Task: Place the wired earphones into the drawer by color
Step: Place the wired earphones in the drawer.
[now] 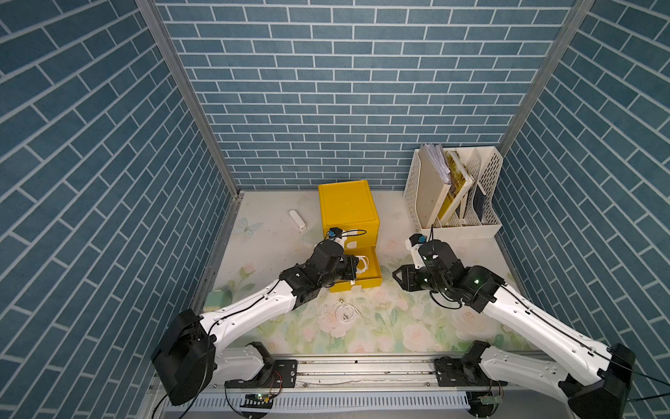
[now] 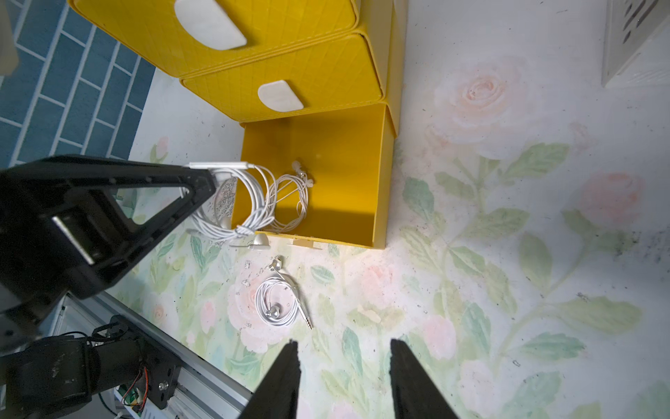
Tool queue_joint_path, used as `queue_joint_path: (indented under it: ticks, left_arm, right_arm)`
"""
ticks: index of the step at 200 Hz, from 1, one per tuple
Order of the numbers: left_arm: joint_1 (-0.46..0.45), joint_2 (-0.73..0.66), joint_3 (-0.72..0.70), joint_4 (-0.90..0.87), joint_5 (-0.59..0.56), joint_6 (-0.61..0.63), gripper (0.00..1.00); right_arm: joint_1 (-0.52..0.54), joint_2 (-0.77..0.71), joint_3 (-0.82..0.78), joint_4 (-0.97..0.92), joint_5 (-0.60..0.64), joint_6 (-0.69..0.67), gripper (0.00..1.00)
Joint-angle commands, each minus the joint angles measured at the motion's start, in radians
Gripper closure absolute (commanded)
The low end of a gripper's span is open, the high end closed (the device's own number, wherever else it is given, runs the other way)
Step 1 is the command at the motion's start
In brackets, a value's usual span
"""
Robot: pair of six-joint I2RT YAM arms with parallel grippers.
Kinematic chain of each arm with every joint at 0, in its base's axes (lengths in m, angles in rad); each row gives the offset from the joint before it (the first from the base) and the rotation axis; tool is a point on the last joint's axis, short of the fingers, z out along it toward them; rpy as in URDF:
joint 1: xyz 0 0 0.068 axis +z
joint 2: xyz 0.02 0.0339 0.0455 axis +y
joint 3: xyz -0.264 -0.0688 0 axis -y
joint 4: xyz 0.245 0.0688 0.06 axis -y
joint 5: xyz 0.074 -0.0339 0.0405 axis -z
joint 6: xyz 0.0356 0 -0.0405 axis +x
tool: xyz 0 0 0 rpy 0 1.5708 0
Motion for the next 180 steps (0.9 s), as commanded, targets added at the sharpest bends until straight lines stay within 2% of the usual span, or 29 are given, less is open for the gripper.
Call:
queue_joint_path:
  ticks: [1,88,150,180]
  left_arm:
    - [0.036,-0.011,-0.01,0.004,-0.02,0.037,0.88]
    - [0.101,0.074,-0.042,0.088,0.01,0.076,0.87]
    - [0.114,0.157,-0.054,0.163,0.019,0.097,0.86]
    - [0.114,0.211,-0.068,0.202,0.031,0.09,0.82]
  right_arm:
    - [-0.005,-0.012,-0.01,-0.006,0.011,-0.017,0.56]
    - [-0.007,-0.015,-0.063,0.021,-0.006,-0.018,0.56]
    - [-0.009,-0.009,-0.119,0.061,-0.028,-0.011,0.56]
    - [-0.008,-0.032,-0.165,0.068,-0.019,0.015,0.56]
